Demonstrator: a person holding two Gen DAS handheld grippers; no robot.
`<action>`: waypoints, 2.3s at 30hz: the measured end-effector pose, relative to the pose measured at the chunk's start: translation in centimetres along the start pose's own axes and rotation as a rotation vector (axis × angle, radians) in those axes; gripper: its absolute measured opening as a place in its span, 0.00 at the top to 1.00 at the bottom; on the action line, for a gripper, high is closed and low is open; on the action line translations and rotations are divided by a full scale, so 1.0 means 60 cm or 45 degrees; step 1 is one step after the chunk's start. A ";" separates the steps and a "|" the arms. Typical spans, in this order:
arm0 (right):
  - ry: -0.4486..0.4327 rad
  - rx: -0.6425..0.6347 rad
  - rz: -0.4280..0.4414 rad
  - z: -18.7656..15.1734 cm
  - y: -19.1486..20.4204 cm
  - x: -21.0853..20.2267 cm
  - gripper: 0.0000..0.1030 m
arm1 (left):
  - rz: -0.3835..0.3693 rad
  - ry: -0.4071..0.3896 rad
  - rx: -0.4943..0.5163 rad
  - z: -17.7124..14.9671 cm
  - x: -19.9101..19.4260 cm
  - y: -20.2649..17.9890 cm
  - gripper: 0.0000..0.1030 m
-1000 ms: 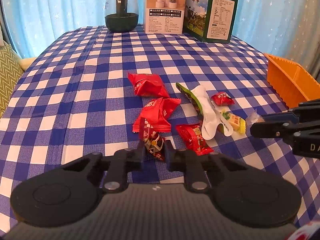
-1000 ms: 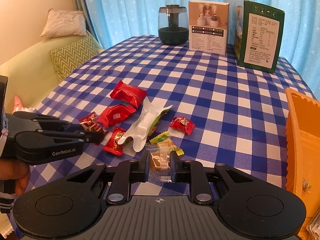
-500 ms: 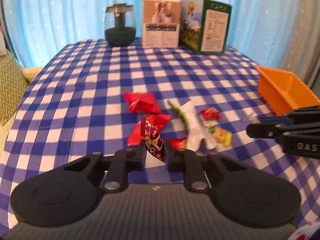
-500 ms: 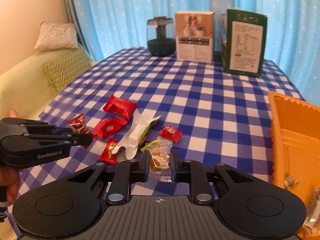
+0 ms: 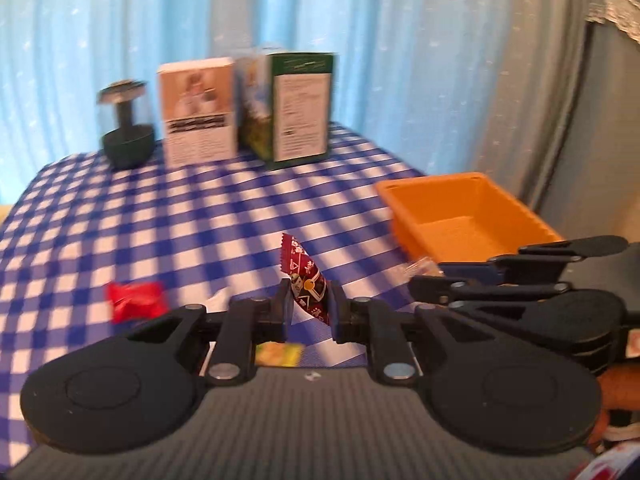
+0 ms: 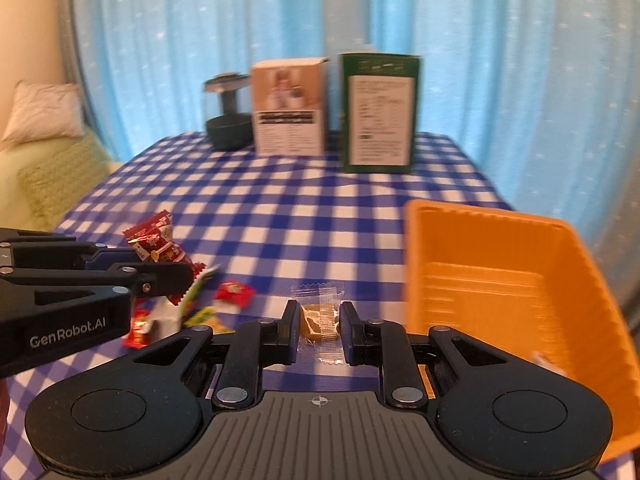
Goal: Organize snacks
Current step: 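Carry both candies over the orange tray and open both tools to drop them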
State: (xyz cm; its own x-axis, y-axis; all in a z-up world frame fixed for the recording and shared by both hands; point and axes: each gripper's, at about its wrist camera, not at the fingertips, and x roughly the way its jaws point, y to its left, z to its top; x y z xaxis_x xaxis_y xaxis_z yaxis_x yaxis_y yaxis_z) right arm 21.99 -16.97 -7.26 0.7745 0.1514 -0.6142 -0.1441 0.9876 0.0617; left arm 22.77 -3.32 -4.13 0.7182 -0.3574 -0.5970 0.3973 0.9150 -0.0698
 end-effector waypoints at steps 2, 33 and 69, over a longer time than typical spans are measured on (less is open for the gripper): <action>-0.011 0.024 -0.044 0.001 -0.020 -0.012 0.79 | -0.036 -0.004 0.019 0.012 0.008 -0.027 0.84; -0.009 0.365 -0.334 -0.029 -0.234 -0.078 0.79 | -0.261 0.072 0.132 0.047 0.122 -0.222 0.84; 0.001 0.362 -0.238 -0.014 -0.199 -0.059 0.63 | -0.136 0.087 0.098 0.030 0.095 -0.140 0.58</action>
State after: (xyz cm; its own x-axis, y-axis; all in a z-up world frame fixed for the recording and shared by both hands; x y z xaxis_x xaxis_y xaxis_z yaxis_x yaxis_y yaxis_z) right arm 20.44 -29.34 -6.48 0.7708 -0.0333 -0.6362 0.1778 0.9702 0.1647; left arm 24.53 -13.38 -5.53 0.6299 -0.4360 -0.6428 0.5138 0.8545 -0.0762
